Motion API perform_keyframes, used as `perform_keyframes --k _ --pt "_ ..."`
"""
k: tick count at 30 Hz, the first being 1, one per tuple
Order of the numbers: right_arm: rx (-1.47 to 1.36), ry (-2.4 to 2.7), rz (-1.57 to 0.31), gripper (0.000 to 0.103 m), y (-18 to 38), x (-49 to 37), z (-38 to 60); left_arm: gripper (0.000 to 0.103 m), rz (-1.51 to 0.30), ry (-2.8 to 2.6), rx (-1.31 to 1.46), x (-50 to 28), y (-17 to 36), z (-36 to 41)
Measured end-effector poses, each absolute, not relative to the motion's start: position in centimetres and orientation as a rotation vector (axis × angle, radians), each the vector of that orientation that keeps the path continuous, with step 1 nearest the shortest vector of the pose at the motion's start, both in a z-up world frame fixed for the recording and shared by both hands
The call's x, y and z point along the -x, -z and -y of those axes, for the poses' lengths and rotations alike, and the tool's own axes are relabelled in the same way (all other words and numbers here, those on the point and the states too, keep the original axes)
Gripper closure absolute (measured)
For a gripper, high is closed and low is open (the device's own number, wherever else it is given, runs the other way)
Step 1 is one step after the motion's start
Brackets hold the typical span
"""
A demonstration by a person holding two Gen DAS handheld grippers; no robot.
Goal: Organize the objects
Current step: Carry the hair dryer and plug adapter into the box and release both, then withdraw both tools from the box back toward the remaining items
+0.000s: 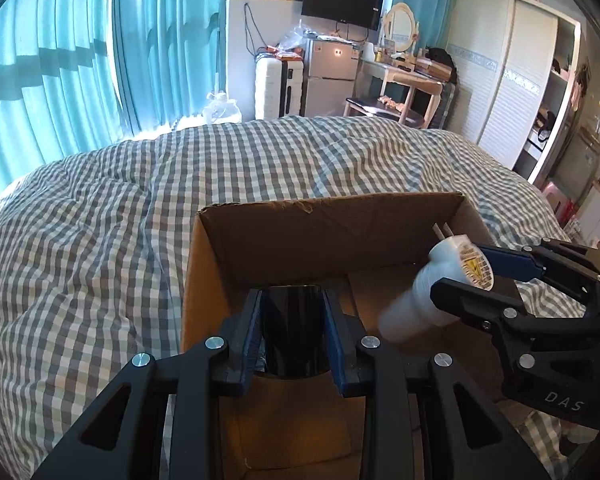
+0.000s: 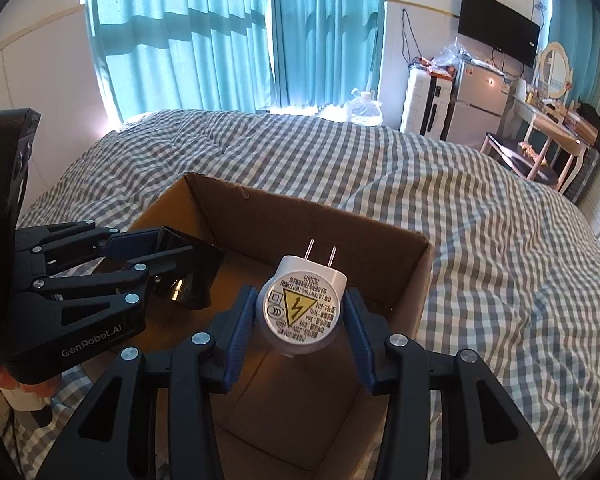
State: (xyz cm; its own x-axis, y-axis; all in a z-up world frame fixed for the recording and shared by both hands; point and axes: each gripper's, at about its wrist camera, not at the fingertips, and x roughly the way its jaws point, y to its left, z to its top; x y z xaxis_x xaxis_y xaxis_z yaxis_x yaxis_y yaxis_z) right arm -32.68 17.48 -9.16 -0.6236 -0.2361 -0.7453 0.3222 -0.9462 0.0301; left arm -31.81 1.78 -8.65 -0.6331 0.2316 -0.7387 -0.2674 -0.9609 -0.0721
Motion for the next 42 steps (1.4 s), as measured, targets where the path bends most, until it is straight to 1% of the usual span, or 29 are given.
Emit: perform_keyframes --k 2,3,4,5,7,8,9,10,11,13,17,23,25,27,29,34,37,42 --pt "-1.151 2.582 -0.117 0.057 8.8 32.4 -18.0 0.073 -0.05 -2.607 1.172 31.6 8.5 -1.8" --pt "-1.151 2.588 -0.113 0.05 8.7 32.3 -18.0 0.073 -0.049 -2.605 1.172 31.6 8.3 -1.8" --pt "-1.145 2.604 -0.108 0.04 8.3 32.0 -18.2 0.072 -0.053 -2.605 1.174 31.4 8.2 -1.8" --pt "-1.143 2.619 -0.108 0.037 7.9 31.7 -18.4 0.072 -0.06 -2.606 1.178 31.3 8.0 -1.9" --pt "-1.129 2.637 -0.105 0.035 7.0 30.9 -18.6 0.07 -0.081 -2.622 1.167 30.6 7.3 -1.9" --pt "-1.119 2.647 -0.103 0.034 6.5 30.5 -18.8 0.065 -0.085 -2.624 1.155 30.3 6.9 -1.8" --pt "-1.107 2.66 -0.104 0.03 5.9 30.0 -19.1 0.06 -0.082 -2.626 1.141 29.8 6.3 -1.8" --pt "-1.089 2.679 -0.108 0.027 5.2 29.4 -19.3 0.05 -0.076 -2.63 1.127 29.4 5.8 -1.8" --pt "-1.071 2.699 -0.11 0.026 4.6 28.9 -19.4 0.047 -0.071 -2.633 1.114 29.0 5.3 -1.8" --pt "-1.038 2.728 -0.113 0.025 3.4 27.6 -19.7 0.046 -0.08 -2.647 1.098 28.3 4.3 -1.9" --pt "-0.985 2.777 -0.107 0.024 1.1 25.1 -20.4 0.032 -0.084 -2.662 1.065 26.7 2.1 -2.0" --pt "-0.879 2.845 -0.126 0.023 -2.8 20.8 -20.5 0.031 -0.086 -2.71 0.995 23.4 -1.9 -1.5" --pt "-0.837 2.879 -0.141 0.017 -4.2 19.0 -20.5 0.031 -0.077 -2.721 0.97 22.0 -3.2 -1.3" --pt "-0.795 2.902 -0.153 0.015 -5.3 17.6 -20.4 0.03 -0.091 -2.75 0.925 20.2 -4.5 -1.0" --pt "-0.754 2.928 -0.168 0.013 -6.3 15.8 -20.3 0.025 -0.1 -2.775 0.879 18.6 -5.6 -0.9" --pt "-0.645 3.044 -0.261 0.004 -8.5 11.2 -19.3 0.019 -0.103 -2.8 0.786 14.3 -8.4 -0.6" --pt "-0.603 3.073 -0.31 0.003 -9.3 8.5 -18.9 0.013 -0.113 -2.83 0.726 11.7 -9.8 -0.6" --pt "-0.599 3.074 -0.298 0.003 -9.7 5.3 -18.6 0.011 -0.126 -2.868 0.656 8.3 -10.9 -0.5"
